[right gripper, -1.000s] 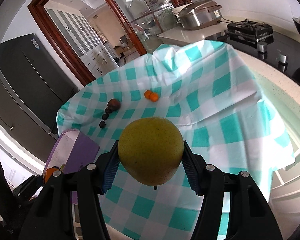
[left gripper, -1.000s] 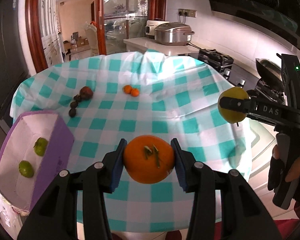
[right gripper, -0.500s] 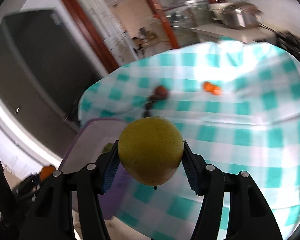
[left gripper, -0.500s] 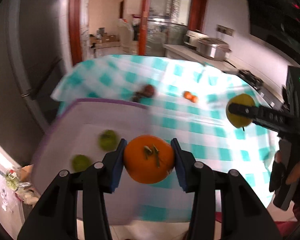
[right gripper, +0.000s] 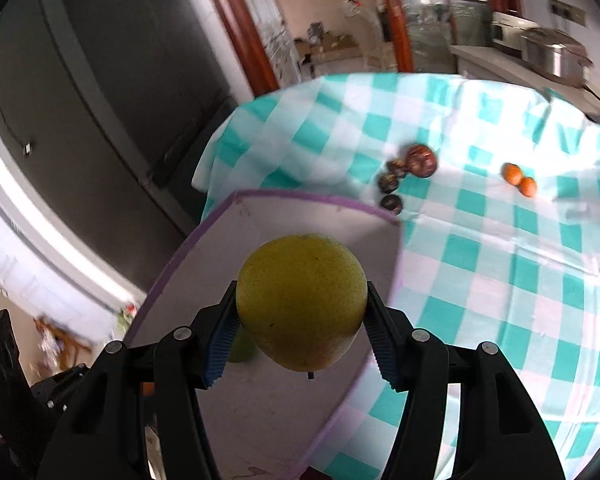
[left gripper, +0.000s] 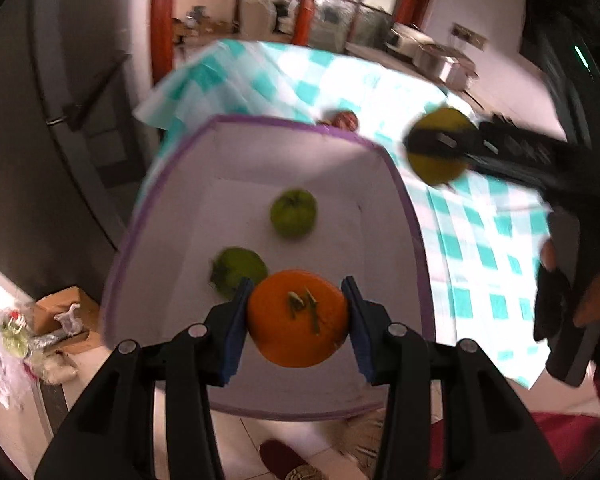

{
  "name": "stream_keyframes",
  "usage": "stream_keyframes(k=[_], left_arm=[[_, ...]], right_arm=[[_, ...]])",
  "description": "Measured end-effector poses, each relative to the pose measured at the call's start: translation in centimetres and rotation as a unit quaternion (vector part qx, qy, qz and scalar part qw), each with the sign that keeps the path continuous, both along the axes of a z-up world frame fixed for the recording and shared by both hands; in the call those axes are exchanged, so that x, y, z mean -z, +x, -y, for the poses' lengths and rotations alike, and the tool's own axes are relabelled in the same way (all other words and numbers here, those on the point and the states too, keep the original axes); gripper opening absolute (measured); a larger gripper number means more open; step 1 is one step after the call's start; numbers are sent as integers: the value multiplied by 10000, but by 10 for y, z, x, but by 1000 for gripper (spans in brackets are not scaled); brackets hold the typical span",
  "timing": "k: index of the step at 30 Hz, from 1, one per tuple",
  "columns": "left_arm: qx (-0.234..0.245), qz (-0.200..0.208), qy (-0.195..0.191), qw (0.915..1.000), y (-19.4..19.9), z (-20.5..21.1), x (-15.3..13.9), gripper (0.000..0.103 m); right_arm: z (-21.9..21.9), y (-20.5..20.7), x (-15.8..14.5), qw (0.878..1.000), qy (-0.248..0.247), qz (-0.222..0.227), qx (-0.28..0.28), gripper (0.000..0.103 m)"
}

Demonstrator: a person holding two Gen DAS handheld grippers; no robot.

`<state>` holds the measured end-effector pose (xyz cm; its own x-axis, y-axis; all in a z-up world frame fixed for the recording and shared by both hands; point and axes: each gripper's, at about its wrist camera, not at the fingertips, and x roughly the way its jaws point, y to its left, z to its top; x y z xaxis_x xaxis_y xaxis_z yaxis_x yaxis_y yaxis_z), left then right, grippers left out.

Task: Organize fruits
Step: 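Carry the held pear and tangerine over the white box, then open both grippers to release the pear and tangerine into the box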

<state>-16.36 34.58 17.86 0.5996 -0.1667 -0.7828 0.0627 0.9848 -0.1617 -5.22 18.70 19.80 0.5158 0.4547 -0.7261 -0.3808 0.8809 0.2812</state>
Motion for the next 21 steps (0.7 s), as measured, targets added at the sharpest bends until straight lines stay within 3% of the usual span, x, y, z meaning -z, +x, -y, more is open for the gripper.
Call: stream_keyframes(k=[5,8,11,14,18,21], left_arm=[[539,-197,-73,9983,23,24,13,45],[890,-381,67,9953,39,40,23,45],[1216,-609,394,9899,55,49,37,45],[1168,-1021,738,9851,82,48,52,45],[1362,-1453,972,9751,111,58,65,45],[1426,-1734,989,9694,130,65,82,45]], right_arm=[[-58,36,15,9953,-396,-305,-830,59],[-97,63,29,9844,-571,-524,-1582,59],[-133,81,47,9679,-932,-514,-2278,59],[-170,93,73,9455,-1303,-612,-2919,59],[-208,106,111,9101,-1912,-685,-3613,59],[-220,113,129,8955,-2066,-806,-3858,59]])
